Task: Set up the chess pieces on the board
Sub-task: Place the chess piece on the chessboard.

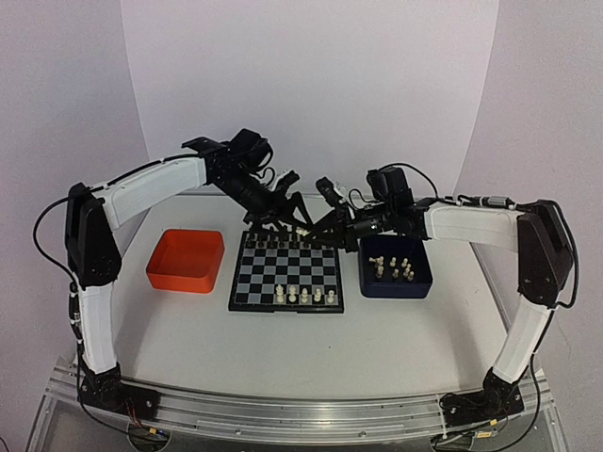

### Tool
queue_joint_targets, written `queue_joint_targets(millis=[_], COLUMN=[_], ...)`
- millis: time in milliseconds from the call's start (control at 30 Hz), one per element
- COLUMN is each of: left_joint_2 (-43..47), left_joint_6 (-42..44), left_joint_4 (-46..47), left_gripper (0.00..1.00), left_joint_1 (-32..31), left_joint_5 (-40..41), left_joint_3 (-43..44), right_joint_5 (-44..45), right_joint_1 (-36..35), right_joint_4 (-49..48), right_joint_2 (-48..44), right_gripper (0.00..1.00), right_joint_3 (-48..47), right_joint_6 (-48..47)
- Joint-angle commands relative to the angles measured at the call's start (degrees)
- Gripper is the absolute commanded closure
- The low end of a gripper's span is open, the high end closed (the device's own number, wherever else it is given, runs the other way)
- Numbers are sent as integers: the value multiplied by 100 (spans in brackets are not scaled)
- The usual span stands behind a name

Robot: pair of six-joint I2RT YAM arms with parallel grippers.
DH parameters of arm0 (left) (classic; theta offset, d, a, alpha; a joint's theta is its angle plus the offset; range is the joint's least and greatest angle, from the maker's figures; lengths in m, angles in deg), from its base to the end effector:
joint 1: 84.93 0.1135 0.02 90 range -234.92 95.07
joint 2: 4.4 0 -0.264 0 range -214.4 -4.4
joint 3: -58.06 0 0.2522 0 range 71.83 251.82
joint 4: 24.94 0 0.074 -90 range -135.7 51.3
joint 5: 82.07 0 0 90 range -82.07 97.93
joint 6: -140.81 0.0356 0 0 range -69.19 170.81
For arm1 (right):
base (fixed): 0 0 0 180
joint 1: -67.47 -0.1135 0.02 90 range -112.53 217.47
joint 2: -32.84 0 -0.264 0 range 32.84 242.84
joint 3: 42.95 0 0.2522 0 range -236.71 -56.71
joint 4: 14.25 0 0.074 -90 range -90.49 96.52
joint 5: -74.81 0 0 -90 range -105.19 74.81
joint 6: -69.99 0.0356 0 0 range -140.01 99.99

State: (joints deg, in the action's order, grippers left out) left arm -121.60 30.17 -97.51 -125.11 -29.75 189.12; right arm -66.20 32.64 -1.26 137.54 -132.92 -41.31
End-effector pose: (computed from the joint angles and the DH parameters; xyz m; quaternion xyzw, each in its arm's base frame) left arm 0.3211 -0.2996 0.3214 0.2405 0.8834 -0.3974 0.0627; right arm 0.3259 0.2604 0.2599 -0.5599 0.5769 0.4210 0.4201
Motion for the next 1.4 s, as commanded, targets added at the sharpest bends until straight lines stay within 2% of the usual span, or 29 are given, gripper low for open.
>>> queue_joint_targets(millis=[0, 67, 167, 267, 400, 533, 600, 667, 1000, 1300, 1367], left_joint_2=[1657, 2364, 3124, 3167, 2569, 2153, 2030, 1933, 1451, 1203, 1199], left_joint_6=[-655, -923, -1238, -1408, -1469, -1634, -1749, -1825, -2150, -2289, -2305], left_joint_4=[2973, 4436, 6823, 7757, 7194, 7112, 7195, 7266, 7459, 7458, 7501], left_gripper=[3, 0, 0, 0, 3, 20, 29, 33, 42, 66, 69], left_joint_1=[19, 20, 24, 15, 11, 1, 2, -2, -3, -7, -7], left_joint_5=[1554, 2116, 2630, 2737, 2754, 2693, 2651, 2486, 1677, 1422, 1361], left_joint_3=[-1781, -2921, -4441, -4752, -3934, -3528, -3479, -3438, -3186, -3002, -3023], right_joint_5=[796, 1383, 1920, 2050, 2132, 2223, 2279, 2371, 2470, 2468, 2477], right_joint_1=[-28, -30, -27, -30, -26, -29, -27, -28, -30, -26, -24], right_joint_4=[-1593, -2047, -2215, -2218, -2239, -2290, -2295, -2295, -2336, -2339, -2333], right_joint_2=[-292, -296, -259, -160, -66, -54, -65, -85, -127, -130, -150], right_gripper=[100, 100, 100, 100, 100, 100, 100, 100, 100, 100, 100], right_joint_3=[96, 148, 40, -146, -231, -216, -212, -187, -184, -200, -182], right_joint_6=[3014, 3890, 4700, 5210, 5311, 5251, 5200, 5146, 4870, 4825, 4793])
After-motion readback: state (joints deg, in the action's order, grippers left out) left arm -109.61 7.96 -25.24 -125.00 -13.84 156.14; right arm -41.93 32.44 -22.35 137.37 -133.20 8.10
